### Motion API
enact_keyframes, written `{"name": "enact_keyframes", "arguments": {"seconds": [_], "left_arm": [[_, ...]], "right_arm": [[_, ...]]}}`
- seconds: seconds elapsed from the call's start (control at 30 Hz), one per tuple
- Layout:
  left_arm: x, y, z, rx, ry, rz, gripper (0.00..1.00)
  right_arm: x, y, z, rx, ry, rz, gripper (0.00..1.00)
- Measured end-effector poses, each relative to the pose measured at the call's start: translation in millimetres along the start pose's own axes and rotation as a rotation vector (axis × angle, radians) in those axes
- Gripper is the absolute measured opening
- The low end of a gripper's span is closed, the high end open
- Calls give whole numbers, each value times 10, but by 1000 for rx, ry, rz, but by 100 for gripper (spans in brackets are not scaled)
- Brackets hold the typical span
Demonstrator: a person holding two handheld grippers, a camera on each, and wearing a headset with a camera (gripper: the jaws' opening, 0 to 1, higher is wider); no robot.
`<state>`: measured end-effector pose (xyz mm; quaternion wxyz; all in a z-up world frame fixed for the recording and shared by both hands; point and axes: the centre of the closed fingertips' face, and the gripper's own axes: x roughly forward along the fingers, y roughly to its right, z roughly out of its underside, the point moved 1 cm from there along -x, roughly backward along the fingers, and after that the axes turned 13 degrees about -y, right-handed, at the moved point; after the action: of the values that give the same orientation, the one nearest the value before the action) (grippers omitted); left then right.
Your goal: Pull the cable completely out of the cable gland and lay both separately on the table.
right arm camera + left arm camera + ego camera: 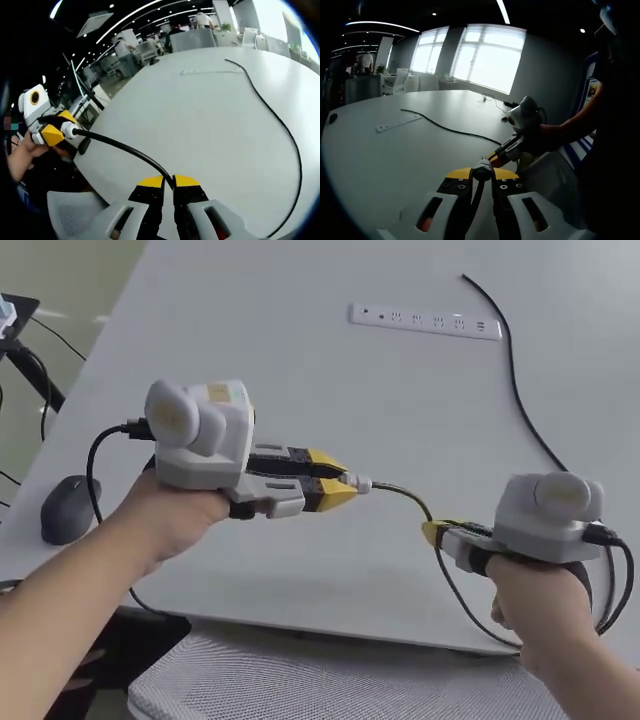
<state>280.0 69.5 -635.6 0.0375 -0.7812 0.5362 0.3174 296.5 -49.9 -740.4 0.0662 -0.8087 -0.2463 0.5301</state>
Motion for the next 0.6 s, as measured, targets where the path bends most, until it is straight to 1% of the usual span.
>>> {"name": "enact_keyframes", "arguments": {"seconds": [0.1, 0.17, 0.3, 0.37, 0.47, 0.53, 0.6], "left_arm": [[-7, 8, 4, 0, 1, 0, 14], [-5, 13, 14, 1, -3, 0, 14], [-5, 22, 21, -2, -1, 1, 14], [-9, 17, 15, -4, 1, 0, 14], [-17, 10, 3, -2, 3, -2, 14], [-20, 5, 1, 0, 2, -3, 14], [-22, -7, 6, 0, -2, -8, 14]], "right_arm": [[0, 21, 20, 20, 3, 1, 1], [7, 24, 43, 42, 2, -8, 1], [-4, -9, 51, 41, 6, -11, 1], [-18, -37, 60, 48, 9, -24, 1], [-36, -47, 48, 30, 20, -31, 2], [-41, -56, 52, 16, 19, -35, 2], [-45, -47, 43, -3, 25, -27, 2]]}}
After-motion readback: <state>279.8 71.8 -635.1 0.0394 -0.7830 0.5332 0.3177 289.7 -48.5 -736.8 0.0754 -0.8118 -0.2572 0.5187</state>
